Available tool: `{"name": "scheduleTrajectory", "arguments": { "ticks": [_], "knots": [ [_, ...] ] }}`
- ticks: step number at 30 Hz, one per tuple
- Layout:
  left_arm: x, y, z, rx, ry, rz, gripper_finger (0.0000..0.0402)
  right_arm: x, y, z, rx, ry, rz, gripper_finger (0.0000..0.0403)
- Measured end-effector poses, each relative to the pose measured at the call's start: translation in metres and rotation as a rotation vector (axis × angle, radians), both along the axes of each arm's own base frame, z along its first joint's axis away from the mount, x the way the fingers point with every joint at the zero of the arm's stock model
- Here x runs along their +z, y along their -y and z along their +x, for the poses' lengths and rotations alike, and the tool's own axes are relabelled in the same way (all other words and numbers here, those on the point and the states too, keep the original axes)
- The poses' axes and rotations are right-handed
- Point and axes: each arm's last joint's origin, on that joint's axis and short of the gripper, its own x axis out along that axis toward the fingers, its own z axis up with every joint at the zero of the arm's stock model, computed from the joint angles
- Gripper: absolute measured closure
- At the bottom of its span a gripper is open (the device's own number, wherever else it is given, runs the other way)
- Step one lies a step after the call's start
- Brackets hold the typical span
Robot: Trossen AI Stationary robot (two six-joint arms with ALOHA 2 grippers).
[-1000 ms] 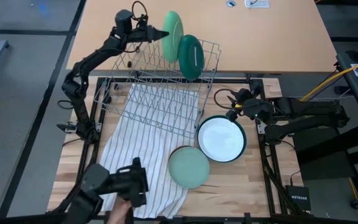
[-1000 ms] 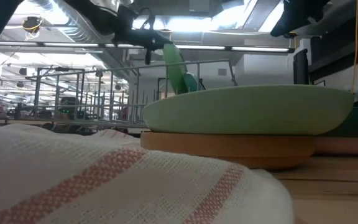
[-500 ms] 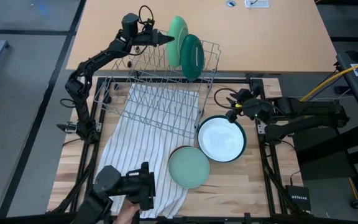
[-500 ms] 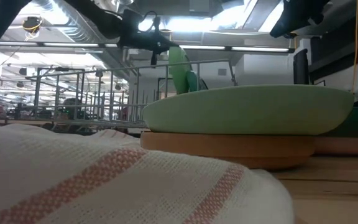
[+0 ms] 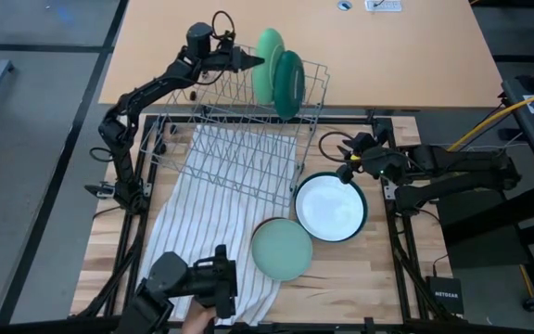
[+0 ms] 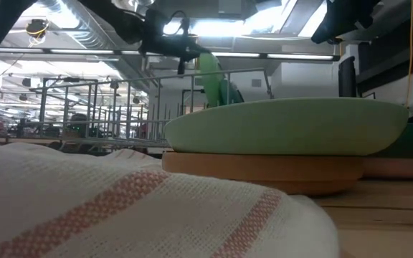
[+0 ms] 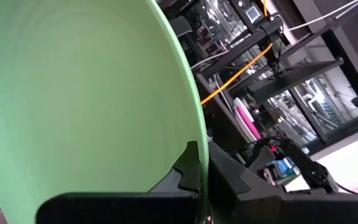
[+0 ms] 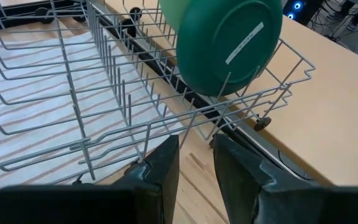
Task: Sort dishes
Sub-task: Put the left light green plate into the dishwasher rack
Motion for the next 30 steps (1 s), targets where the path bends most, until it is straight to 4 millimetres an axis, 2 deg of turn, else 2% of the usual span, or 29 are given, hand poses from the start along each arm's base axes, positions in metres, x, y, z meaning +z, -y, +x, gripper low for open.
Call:
{"name": "scheduleTrajectory", "arguments": {
  "ticks": [9,23,30],
  "knots": [
    [-0.014,-0.004,0.002,0.041,-0.074,-0.002,0.0401,0.0,0.0,0.0,0.0,-0.001,0.0,0.03],
    [-0.071,-0.026,0.019,0.056,-0.144,-0.115,0.0401,-0.001,-0.001,0.001,0.041,-0.005,0.036,0.03],
    [-0.071,-0.026,0.02,0.087,-0.16,-0.092,0.0389,-0.003,-0.002,0.001,0.054,-0.011,0.047,0.03]
  ]
}}
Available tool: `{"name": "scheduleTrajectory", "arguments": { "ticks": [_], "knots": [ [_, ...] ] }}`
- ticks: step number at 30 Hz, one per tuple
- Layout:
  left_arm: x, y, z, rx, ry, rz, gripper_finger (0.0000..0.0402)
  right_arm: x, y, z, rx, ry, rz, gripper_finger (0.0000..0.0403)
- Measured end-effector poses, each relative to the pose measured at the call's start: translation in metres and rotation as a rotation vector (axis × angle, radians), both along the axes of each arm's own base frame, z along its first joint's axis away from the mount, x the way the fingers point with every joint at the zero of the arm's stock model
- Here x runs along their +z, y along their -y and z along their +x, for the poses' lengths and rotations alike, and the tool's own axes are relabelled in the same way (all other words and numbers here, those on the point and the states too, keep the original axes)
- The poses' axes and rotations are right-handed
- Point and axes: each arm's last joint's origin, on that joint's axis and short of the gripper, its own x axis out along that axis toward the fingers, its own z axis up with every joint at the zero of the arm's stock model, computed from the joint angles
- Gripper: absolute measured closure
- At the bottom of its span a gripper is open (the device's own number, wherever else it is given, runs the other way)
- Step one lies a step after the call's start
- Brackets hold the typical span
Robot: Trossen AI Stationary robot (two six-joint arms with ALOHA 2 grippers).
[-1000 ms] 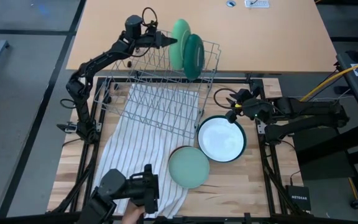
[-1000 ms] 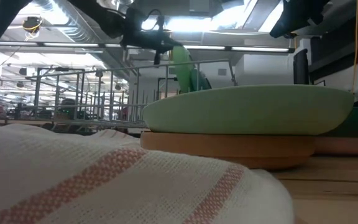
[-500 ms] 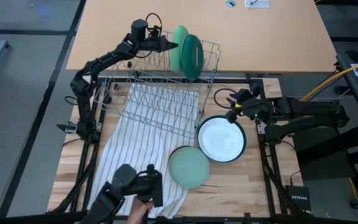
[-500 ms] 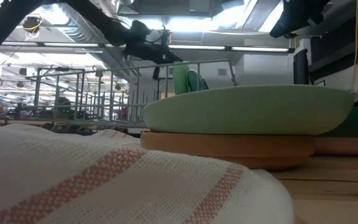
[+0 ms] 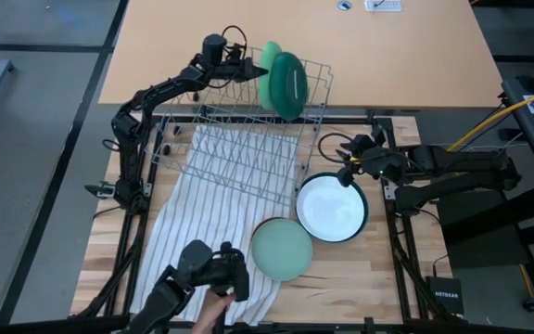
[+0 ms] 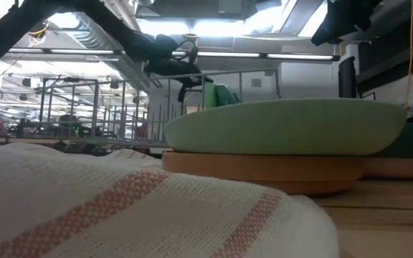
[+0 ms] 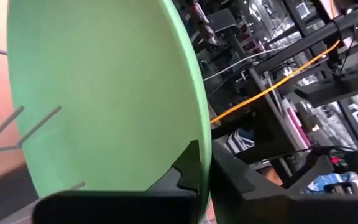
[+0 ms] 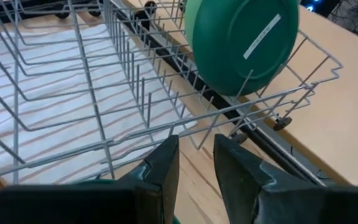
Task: Sort dishes
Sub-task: Put the left light green plate into the dishwasher rack
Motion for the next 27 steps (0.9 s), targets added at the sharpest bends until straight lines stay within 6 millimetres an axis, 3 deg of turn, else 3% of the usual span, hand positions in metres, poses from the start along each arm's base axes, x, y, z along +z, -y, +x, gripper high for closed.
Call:
{"name": "scheduleTrajectory", "arguments": {
  "ticks": [16,27],
  "knots": [
    [-0.012,-0.001,-0.007,-0.034,-0.078,-0.025,0.0273,-0.005,0.0,0.0,0.006,-0.015,0.005,0.03],
    [-0.015,-0.016,-0.032,-0.018,-0.07,-0.122,0.0258,-0.005,0.0,0.0,0.012,-0.016,0.009,0.03]
  ]
}}
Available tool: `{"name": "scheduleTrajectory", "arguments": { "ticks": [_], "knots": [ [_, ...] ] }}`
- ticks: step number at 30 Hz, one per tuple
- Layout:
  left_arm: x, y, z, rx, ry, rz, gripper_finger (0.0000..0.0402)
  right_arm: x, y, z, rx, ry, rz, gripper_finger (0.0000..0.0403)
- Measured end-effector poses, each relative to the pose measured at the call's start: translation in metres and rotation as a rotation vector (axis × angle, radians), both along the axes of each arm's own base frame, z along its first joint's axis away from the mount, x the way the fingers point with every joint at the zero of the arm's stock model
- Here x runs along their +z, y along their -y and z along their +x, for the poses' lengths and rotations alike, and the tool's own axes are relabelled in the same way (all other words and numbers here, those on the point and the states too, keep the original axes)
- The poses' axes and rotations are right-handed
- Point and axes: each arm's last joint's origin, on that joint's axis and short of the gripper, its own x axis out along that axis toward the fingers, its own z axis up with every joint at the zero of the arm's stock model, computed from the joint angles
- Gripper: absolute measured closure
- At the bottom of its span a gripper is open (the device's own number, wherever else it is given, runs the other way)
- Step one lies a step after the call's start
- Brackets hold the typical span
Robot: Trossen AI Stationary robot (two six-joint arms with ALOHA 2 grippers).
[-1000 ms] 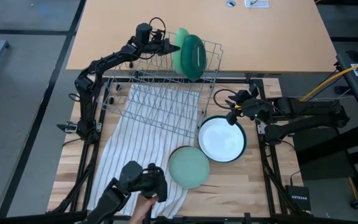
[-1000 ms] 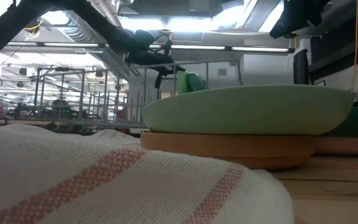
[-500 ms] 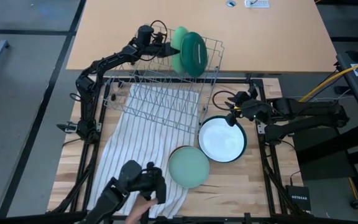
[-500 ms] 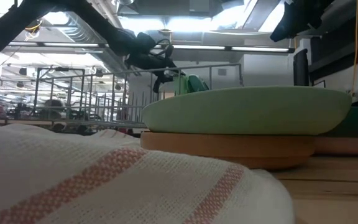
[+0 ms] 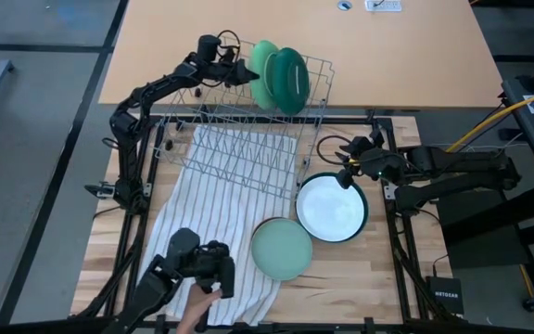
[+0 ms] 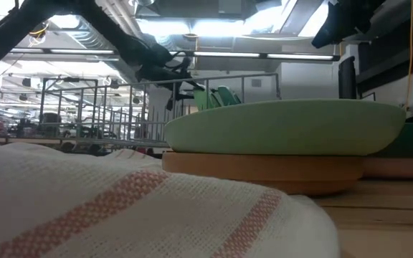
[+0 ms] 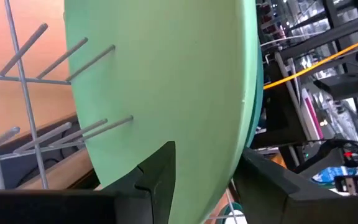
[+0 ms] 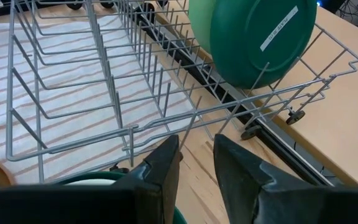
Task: Sort dishes
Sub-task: Put the left light green plate into the dishwasher rack, then put the white plate into the dishwasher rack
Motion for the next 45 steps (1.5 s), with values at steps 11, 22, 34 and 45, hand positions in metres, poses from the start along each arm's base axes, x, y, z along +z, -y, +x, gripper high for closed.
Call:
{"name": "scheduleTrajectory", "arguments": {
  "ticks": [11,22,34,45],
  "knots": [
    [0.002,-0.012,-0.02,-0.005,0.029,-0.017,0.0258,0.0,0.0,0.0,0.0,0.0,0.0,0.03],
    [0.023,-0.007,-0.027,-0.035,0.041,0.119,0.0258,0.0,0.0,0.0,0.0,-0.001,0.0,0.03],
    [0.074,0.021,-0.033,-0.17,0.059,0.51,0.0258,-0.003,-0.008,0.003,0.234,-0.013,0.218,0.03],
    [0.107,0.106,-0.001,-0.493,0.006,0.811,0.0258,-0.018,-0.01,0.02,0.137,-0.044,0.375,0.03]
  ]
}}
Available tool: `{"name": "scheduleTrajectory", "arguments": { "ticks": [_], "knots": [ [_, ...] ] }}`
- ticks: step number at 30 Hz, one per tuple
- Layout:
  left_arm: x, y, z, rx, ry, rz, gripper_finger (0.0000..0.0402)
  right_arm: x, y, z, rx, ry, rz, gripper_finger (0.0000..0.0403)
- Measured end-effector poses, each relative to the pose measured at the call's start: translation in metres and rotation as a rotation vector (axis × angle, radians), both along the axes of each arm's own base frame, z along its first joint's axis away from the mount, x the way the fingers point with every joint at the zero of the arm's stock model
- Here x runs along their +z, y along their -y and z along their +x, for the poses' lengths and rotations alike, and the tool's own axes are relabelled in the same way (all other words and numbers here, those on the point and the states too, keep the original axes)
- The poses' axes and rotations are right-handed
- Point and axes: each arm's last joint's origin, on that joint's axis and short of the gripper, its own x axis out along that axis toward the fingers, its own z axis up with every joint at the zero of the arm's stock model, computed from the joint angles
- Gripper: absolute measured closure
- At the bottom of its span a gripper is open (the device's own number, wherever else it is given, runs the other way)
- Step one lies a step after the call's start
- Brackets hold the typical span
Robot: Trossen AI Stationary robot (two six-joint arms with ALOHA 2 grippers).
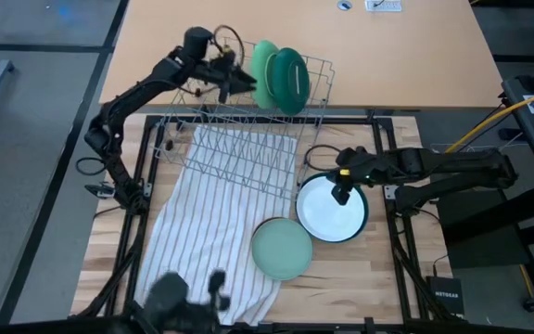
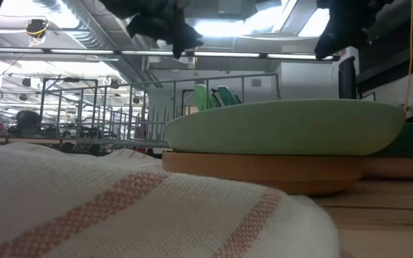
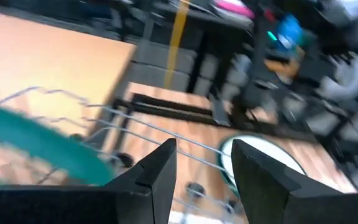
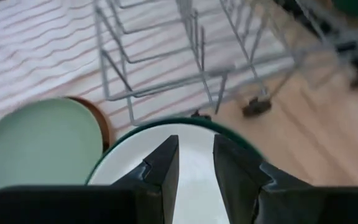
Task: Sort dishes
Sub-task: Put the white plate into the dishwasher rack
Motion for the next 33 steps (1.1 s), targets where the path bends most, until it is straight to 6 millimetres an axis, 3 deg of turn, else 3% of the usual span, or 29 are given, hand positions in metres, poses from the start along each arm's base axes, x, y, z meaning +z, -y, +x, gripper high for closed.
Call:
{"name": "scheduleTrajectory", "arguments": {
  "ticks": [4,12,20,25,33],
  "knots": [
    [-0.005,0.034,0.021,-0.145,-0.06,0.065,0.0258,-0.008,0.0,0.0,-0.162,-0.037,0.142,0.03],
    [-0.017,0.109,0.068,-0.377,-0.135,0.154,0.0258,-0.025,0.0,-0.02,-0.484,-0.252,0.277,0.03],
    [-0.024,0.18,0.101,-0.466,-0.202,0.461,0.0258,-0.027,0.0,-0.021,-0.54,-0.281,0.289,0.03],
    [-0.043,0.203,0.119,-0.511,-0.26,0.471,0.0258,-0.043,0.0,-0.021,-0.545,-0.367,0.29,0.03],
    [-0.084,0.212,0.143,-0.574,-0.346,0.445,0.0258,-0.084,-0.003,-0.036,-0.595,-0.511,0.382,0.03]
  ]
}}
